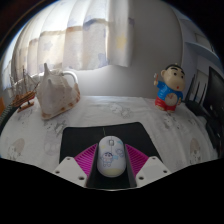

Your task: Arrange mouse

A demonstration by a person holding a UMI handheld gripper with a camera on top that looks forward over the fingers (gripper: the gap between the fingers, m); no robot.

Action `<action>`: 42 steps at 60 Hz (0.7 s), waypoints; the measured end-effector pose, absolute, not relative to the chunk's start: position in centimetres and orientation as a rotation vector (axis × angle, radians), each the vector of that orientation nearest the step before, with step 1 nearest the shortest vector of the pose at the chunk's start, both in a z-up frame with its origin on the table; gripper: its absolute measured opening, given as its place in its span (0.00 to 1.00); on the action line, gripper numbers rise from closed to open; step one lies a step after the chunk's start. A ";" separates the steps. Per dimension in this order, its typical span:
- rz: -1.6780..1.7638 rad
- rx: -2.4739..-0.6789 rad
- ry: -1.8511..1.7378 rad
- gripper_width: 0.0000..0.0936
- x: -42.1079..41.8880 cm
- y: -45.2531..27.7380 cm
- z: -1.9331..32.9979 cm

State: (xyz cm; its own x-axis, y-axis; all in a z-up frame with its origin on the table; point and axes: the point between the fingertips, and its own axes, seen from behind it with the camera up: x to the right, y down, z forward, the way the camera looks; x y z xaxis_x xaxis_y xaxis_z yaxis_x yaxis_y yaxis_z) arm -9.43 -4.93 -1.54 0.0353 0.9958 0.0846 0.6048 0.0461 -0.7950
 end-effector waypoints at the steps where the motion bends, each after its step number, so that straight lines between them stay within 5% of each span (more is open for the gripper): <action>1: 0.727 -1.641 -1.658 0.53 -9.4 -5.0 -1.5; 3: 0.715 -1.652 -1.673 0.62 -9.1 -4.9 -1.5; 6: 0.711 -1.674 -1.686 0.94 -8.5 -5.2 -0.8; 8: 0.722 -1.685 -1.694 0.88 -8.0 -5.6 0.1; 27: 0.702 -1.714 -1.772 0.91 7.2 -9.9 13.8; 42: 0.690 -1.712 -1.760 0.91 16.1 -12.1 18.3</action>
State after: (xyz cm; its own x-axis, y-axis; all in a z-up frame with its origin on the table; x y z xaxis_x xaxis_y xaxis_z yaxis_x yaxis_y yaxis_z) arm 16.07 -12.08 18.30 -0.0059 0.9986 0.0521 0.6971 0.0414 -0.7158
